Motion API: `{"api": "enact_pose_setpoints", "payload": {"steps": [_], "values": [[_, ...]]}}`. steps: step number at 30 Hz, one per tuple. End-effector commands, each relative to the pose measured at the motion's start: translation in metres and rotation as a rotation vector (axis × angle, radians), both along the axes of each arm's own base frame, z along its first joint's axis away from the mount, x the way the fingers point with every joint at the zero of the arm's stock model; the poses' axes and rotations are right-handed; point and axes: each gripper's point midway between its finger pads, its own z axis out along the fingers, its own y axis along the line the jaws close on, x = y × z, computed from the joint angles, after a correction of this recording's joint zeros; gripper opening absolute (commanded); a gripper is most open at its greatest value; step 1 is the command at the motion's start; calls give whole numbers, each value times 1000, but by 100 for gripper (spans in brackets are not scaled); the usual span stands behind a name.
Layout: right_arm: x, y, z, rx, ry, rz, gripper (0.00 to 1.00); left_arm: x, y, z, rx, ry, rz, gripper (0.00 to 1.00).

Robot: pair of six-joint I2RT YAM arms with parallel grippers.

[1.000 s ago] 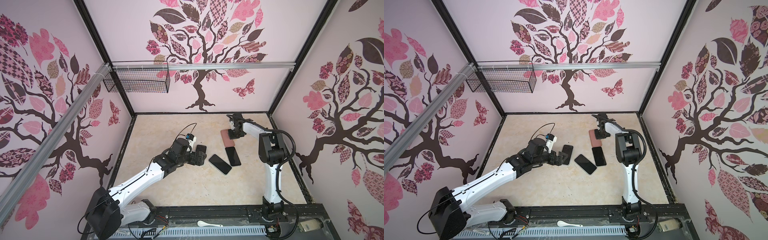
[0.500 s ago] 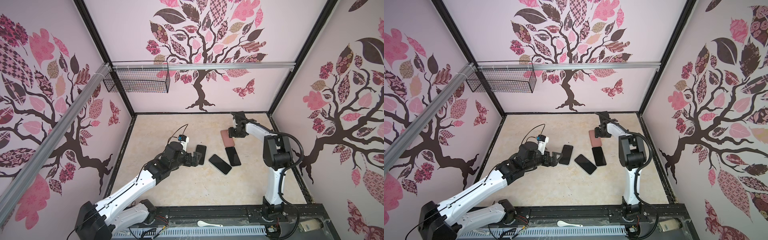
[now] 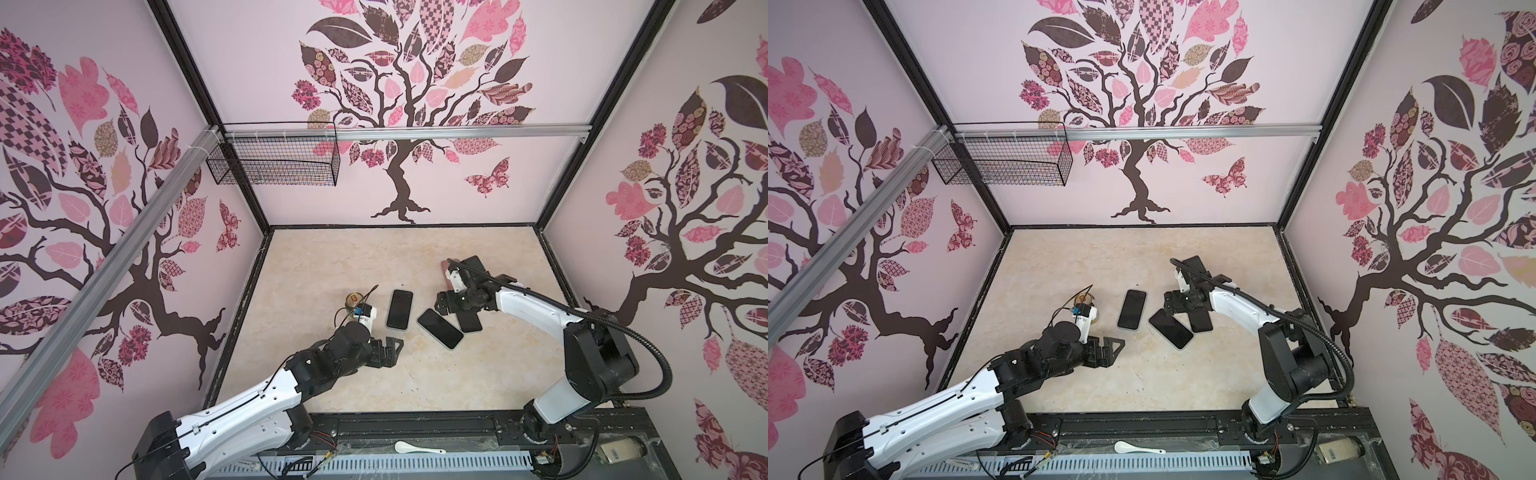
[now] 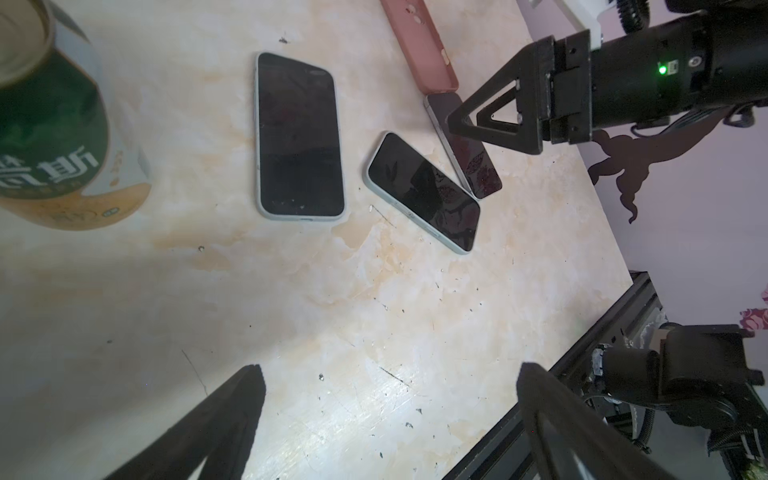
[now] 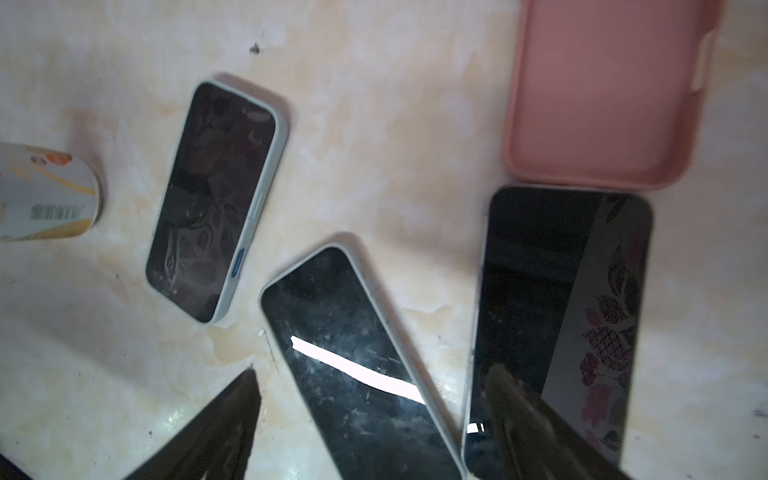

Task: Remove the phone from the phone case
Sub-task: 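Move the right gripper to the phone in a pale grey case and grasp it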

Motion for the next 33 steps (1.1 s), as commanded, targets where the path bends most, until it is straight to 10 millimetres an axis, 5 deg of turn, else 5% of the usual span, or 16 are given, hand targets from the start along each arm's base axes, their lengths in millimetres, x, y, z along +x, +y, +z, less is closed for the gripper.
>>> {"api": "enact_pose_setpoints", "payload": {"steps": [1,12,23,33], "values": [[-7,3,-6,-11,24,30,89,2,-3,4,-108,9,52,98],[-25,23,-37,-44,116,145,88,4,13,-1,-98,1,121,98],[-28,8,-61,-160,167,123,90,8,17,4,-64,-21,120,98],[-50,15,-61,-175,184,174,94,11,18,5,-63,-20,126,98]]}}
